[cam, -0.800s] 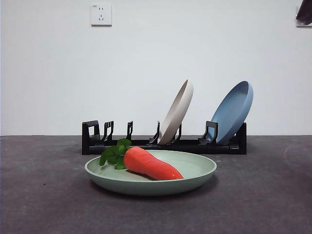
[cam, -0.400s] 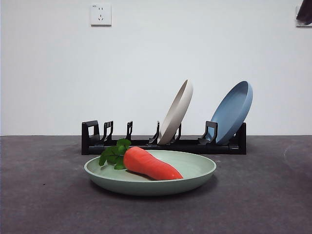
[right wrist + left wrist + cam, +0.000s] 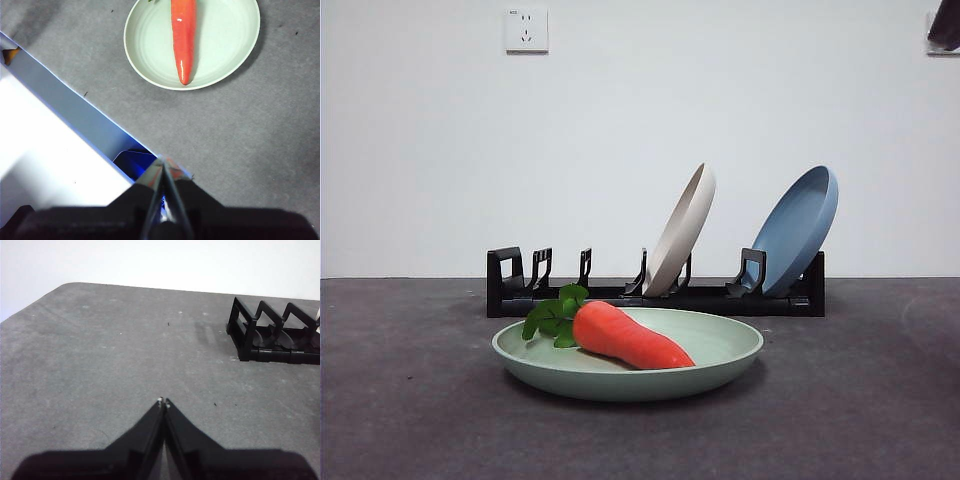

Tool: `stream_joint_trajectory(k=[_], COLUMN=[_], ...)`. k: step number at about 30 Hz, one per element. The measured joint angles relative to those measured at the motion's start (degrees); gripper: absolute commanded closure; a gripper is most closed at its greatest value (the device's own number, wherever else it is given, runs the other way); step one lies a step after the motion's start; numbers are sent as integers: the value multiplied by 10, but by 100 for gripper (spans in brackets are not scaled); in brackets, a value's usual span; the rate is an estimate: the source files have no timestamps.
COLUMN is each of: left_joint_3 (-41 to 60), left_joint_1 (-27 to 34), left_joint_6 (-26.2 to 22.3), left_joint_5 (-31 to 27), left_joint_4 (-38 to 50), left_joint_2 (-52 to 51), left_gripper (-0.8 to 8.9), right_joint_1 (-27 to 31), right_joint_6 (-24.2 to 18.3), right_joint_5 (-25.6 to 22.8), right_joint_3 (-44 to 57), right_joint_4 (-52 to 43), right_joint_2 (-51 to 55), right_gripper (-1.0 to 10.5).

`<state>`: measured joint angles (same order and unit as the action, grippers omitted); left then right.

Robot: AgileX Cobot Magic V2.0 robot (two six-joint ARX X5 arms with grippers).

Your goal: Take the green plate from the plate rack,put the plate on the table,take the carrot from the table,put the carrot in the plate

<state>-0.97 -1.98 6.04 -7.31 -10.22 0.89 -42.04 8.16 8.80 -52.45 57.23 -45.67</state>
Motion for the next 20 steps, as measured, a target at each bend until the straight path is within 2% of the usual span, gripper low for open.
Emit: stream_joint_trajectory(k=[13, 15, 17, 20], left_joint_3=[0, 0, 0, 0], left_joint_1=[0, 0, 0, 0], left_joint_6=[0, 0, 0, 0], left_joint_5=[0, 0, 0, 0], left_joint_4=[0, 0, 0, 0], left_joint_2=[0, 0, 0, 0], left_gripper=[817, 817, 817, 817], right_joint_1=[0, 5, 21, 74], right_joint_6=[-2, -12, -40, -73], right_joint_5=[0, -5, -21, -24], right_joint_3=[0, 0, 0, 4], right_joint_4=[0, 0, -4, -54], right_joint_2=[0, 3, 19, 59], right_gripper=[946, 946, 946, 946])
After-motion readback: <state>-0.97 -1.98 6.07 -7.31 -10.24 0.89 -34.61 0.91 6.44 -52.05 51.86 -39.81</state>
